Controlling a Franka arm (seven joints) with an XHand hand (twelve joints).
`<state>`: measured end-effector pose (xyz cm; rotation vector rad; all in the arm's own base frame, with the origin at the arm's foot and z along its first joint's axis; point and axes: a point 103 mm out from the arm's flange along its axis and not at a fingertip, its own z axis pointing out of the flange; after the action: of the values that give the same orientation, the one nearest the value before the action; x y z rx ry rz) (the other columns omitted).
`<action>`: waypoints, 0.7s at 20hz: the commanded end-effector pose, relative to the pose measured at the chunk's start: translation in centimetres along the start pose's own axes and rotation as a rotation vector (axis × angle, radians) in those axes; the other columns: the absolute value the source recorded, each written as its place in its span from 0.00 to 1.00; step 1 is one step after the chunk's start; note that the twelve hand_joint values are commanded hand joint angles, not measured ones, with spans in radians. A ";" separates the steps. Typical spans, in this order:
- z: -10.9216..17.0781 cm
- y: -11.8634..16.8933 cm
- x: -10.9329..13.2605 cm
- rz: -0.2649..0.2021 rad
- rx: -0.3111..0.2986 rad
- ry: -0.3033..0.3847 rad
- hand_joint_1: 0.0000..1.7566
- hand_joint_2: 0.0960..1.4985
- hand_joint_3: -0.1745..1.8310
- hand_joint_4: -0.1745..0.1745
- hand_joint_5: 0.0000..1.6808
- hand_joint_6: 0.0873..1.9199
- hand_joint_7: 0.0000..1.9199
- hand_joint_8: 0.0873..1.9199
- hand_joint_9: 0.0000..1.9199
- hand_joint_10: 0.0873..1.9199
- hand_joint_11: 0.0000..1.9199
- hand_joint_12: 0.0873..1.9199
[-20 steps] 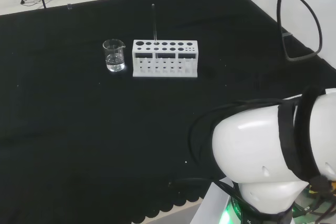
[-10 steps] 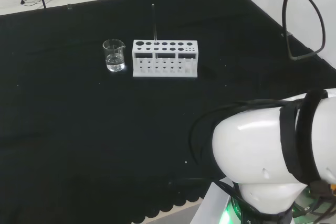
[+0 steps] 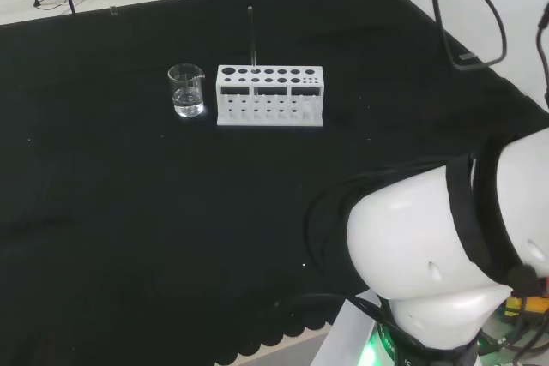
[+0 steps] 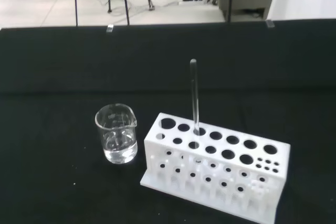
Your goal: Take the glass rod from the white test tube rack.
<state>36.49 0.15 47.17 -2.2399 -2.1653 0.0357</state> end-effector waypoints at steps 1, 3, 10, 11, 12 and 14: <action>0.9 4.8 -0.6 -0.075 -0.029 0.046 0.38 0.53 0.35 0.25 0.00 0.00 0.00 0.26 0.01 0.41 0.00 0.59; 1.2 6.1 -1.0 -0.080 -0.022 0.045 0.38 0.53 0.35 0.25 0.00 0.00 0.00 0.28 0.02 0.42 0.00 0.60; 2.8 9.9 -1.8 -0.097 -0.007 0.064 0.37 0.53 0.35 0.25 0.02 0.00 0.00 0.32 0.03 0.42 0.00 0.62; 3.1 10.4 -2.1 -0.097 -0.006 0.066 0.37 0.53 0.35 0.24 0.02 0.00 0.00 0.33 0.03 0.42 0.00 0.62; 3.5 11.0 -2.3 -0.098 -0.002 0.064 0.37 0.53 0.35 0.24 0.02 0.00 0.00 0.34 0.04 0.42 0.00 0.63; 4.2 12.2 -2.5 -0.103 0.005 0.063 0.37 0.53 0.35 0.24 0.03 0.00 0.00 0.35 0.04 0.42 0.00 0.63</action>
<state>45.02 -1.52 43.79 -2.1129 -2.2261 -0.0032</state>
